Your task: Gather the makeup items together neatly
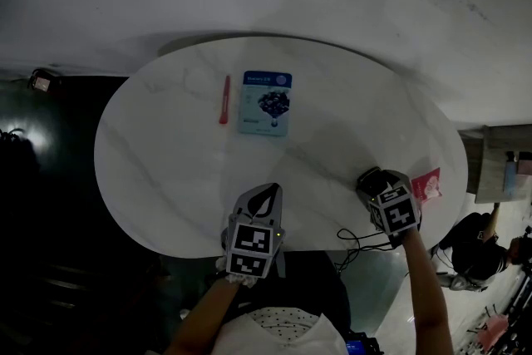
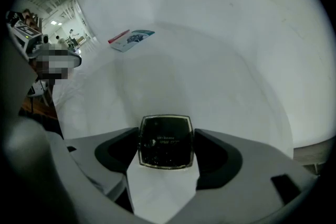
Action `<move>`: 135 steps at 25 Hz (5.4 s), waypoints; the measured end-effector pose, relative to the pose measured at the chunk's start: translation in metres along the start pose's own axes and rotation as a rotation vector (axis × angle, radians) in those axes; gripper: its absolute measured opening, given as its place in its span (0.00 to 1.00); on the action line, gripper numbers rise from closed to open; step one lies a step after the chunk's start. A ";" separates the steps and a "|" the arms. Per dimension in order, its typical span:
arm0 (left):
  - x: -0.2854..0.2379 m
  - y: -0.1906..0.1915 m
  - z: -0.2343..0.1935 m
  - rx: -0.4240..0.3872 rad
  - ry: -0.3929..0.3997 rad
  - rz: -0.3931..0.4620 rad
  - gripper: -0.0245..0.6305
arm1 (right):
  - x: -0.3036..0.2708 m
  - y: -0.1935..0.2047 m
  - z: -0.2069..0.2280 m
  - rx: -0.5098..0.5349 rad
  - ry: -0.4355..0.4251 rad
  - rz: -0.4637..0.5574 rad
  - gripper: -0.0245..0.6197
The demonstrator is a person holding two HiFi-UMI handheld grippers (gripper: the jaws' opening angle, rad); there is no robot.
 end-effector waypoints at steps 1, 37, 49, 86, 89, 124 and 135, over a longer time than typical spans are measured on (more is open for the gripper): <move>0.000 0.000 -0.001 0.001 0.000 0.000 0.07 | 0.000 0.000 0.000 0.007 0.011 0.000 0.59; 0.003 0.005 -0.016 0.040 -0.012 0.000 0.07 | 0.002 -0.003 -0.008 -0.043 -0.022 0.017 0.57; 0.008 0.004 -0.020 0.044 -0.018 0.016 0.07 | 0.019 -0.061 -0.009 -0.139 -0.024 0.147 0.57; 0.024 -0.010 -0.073 0.124 -0.074 0.059 0.07 | -0.041 -0.213 -0.027 -0.625 0.048 0.154 0.57; 0.023 -0.009 -0.074 0.125 -0.074 0.054 0.07 | -0.042 -0.213 -0.027 -0.614 0.070 0.137 0.57; 0.024 -0.009 -0.064 0.100 -0.069 0.055 0.07 | -0.004 -0.209 -0.006 -0.717 0.113 0.283 0.65; 0.006 -0.017 -0.028 0.042 0.001 0.040 0.07 | 0.034 -0.134 0.052 -0.859 0.261 0.348 0.45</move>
Point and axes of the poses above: the fingertips, and each gripper's own axes: x backward along the fingers, z to its right, y out of its underside, the point moved 2 cm from there along x, backward along the fingers, and after that the axes turned 12 degrees about y, right-handed, at the moved point
